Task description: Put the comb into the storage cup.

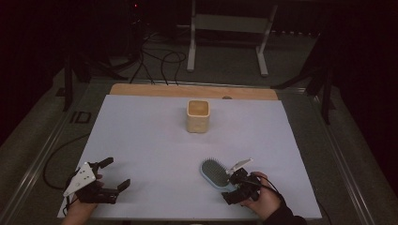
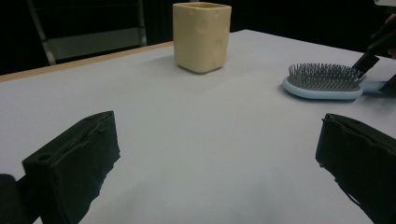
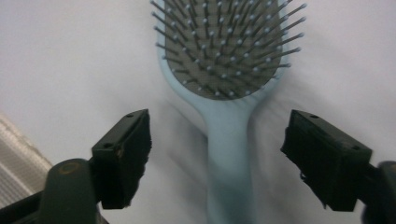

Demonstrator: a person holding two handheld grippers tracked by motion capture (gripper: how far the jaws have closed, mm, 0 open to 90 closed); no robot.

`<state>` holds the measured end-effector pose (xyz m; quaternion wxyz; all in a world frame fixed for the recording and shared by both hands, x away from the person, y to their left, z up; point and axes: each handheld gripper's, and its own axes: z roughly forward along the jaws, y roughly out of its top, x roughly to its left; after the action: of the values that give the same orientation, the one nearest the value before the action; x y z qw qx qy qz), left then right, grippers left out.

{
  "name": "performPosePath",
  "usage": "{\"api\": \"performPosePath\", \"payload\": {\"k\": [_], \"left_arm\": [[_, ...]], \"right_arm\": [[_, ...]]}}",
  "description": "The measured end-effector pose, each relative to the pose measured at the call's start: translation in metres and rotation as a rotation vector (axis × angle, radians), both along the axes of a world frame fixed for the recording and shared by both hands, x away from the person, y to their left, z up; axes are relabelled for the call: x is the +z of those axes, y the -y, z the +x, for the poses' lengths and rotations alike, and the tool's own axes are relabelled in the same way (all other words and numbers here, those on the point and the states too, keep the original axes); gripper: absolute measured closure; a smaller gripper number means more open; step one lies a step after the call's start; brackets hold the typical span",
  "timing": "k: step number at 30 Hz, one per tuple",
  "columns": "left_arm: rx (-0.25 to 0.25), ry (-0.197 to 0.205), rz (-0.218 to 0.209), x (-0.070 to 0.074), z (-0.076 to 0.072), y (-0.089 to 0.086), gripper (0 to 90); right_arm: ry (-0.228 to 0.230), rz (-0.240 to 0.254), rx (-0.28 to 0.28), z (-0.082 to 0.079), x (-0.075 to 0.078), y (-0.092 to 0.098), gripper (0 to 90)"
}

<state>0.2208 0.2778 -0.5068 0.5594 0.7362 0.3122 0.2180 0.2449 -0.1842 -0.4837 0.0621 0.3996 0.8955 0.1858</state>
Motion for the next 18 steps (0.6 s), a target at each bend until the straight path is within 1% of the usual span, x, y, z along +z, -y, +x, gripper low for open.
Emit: {"api": "performPosePath", "payload": {"k": [1,3,4,5,6,7,9,10,11,14,16,17,18], "left_arm": [[0.001,-0.001,0.0,0.0,0.0,-0.0001,0.0],[0.002,-0.001,0.0,0.0,0.0,-0.0001,0.0],[0.002,-0.001,0.0,0.0,0.0,-0.0001,0.0],[0.002,-0.002,0.001,0.0,0.0,0.0,0.0],[0.002,-0.001,0.001,0.0001,0.0,0.0001,0.0],[0.002,-0.001,0.001,0.0001,0.0,0.0001,0.0],[0.002,-0.001,0.001,0.0001,-0.0001,0.0001,0.0],[0.002,-0.001,0.001,0.0001,-0.0002,0.0,0.0],[0.002,0.0,0.0,0.0002,-0.0002,-0.0003,0.0],[0.002,0.0,-0.002,0.0002,-0.0002,-0.0005,0.0],[0.001,0.001,-0.003,0.0002,-0.0002,-0.0005,0.0],[0.002,0.001,-0.003,0.0003,-0.0003,-0.0005,0.0],[0.001,0.001,-0.004,0.0002,-0.0003,-0.0005,0.0]], "right_arm": [[-0.003,-0.013,0.007,0.0007,0.0011,-0.0013,29.2],[-0.01,-0.027,0.01,0.0007,0.0014,-0.0032,32.2],[-0.01,-0.027,0.01,0.0007,0.0014,-0.0032,32.2],[-0.012,-0.038,0.006,0.0005,0.0023,-0.0051,37.9],[-0.013,-0.044,0.007,0.0009,0.0026,-0.0056,38.0],[-0.011,-0.055,0.007,0.0013,0.0034,-0.006,40.2],[-0.011,-0.055,0.007,0.0013,0.0034,-0.006,40.2],[-0.014,-0.064,0.004,0.0017,0.0039,-0.0067,41.5],[-0.026,-0.083,-0.002,0.0032,0.004,-0.0075,43.0],[-0.041,-0.095,-0.003,0.0046,0.0026,-0.0076,48.3],[-0.045,-0.1,-0.009,0.0051,0.0019,-0.008,49.5],[-0.059,-0.111,-0.006,0.0061,-0.0001,-0.0091,51.2],[-0.063,-0.114,-0.005,0.0064,-0.0006,-0.0096,52.1]]}}
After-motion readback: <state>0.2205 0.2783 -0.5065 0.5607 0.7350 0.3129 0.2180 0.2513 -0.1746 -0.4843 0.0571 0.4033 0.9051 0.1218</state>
